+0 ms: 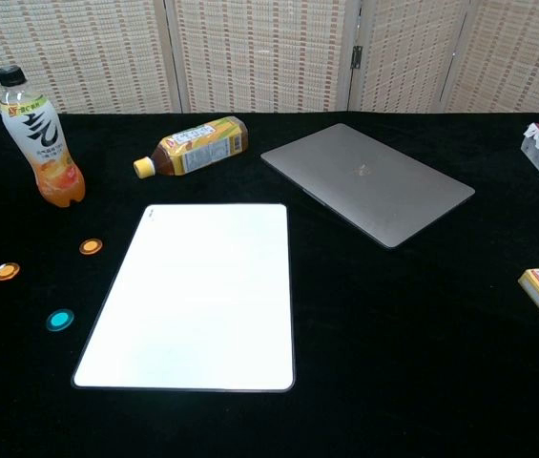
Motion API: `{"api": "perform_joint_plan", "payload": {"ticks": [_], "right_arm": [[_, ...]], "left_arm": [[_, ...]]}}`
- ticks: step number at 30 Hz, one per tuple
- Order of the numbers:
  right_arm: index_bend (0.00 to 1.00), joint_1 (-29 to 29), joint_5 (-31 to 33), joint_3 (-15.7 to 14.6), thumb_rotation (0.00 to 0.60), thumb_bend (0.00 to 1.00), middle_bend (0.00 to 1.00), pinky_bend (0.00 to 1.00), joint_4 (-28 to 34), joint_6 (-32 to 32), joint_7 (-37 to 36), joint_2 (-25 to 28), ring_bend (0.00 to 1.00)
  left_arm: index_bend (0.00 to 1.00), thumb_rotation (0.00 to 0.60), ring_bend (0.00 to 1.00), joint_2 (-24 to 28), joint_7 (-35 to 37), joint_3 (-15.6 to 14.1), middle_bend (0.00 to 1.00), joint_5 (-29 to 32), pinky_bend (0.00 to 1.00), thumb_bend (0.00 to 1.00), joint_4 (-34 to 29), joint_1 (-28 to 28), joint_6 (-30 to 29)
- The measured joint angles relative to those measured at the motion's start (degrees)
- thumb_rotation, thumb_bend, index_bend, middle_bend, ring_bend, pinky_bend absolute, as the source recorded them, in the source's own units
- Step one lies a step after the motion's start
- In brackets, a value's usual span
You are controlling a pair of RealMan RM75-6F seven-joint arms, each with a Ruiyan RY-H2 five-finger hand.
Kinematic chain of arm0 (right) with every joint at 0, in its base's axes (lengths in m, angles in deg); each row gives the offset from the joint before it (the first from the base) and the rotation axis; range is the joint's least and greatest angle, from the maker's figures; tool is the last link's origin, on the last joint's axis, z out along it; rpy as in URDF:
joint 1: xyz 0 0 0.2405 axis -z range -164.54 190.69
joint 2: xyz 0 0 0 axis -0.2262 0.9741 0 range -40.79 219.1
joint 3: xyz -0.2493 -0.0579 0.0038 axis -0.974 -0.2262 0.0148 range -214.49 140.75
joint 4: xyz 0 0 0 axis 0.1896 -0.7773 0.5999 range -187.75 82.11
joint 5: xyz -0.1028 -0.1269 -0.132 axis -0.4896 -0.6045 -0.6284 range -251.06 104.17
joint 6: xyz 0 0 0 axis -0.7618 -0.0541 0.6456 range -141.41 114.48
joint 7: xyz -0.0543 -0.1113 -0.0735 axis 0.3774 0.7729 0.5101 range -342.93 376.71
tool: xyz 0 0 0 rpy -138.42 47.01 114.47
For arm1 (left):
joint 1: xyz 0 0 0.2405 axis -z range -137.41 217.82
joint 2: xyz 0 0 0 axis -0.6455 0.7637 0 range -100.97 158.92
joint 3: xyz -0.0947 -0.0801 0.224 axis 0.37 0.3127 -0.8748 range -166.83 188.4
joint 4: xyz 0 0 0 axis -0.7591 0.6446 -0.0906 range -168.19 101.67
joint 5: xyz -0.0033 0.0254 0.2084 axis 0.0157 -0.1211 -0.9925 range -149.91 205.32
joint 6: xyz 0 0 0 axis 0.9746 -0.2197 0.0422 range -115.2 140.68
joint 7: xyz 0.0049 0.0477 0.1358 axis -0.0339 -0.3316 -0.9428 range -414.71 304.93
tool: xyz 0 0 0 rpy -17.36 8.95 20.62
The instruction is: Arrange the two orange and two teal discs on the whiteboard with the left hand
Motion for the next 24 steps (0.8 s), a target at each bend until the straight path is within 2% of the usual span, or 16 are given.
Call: {"api": "perform_joint_plan", "payload": {"ticks": [14,24], "right_arm": [[0.0,0.6,-0.5,0.7,0.6,0.58,0.0,0.0,0.0,-0.9,-0.4,0.0,0.0],[0.0,0.3,-0.8,1.3,0.6,0.58,0.0,0.0,0.2,-0.8,-0.5,0.8,0.0]], "left_arm": [[0.18,0.6,0.04,0.2,0.7,0.0,0.03,-1.0,0.0,0.42,0.2,0.9,0.8],[0.3,0.6,0.1,0.5,5.6,1.0,0.11,-4.2,0.0,0.42,2.1,7.4,7.2]]}}
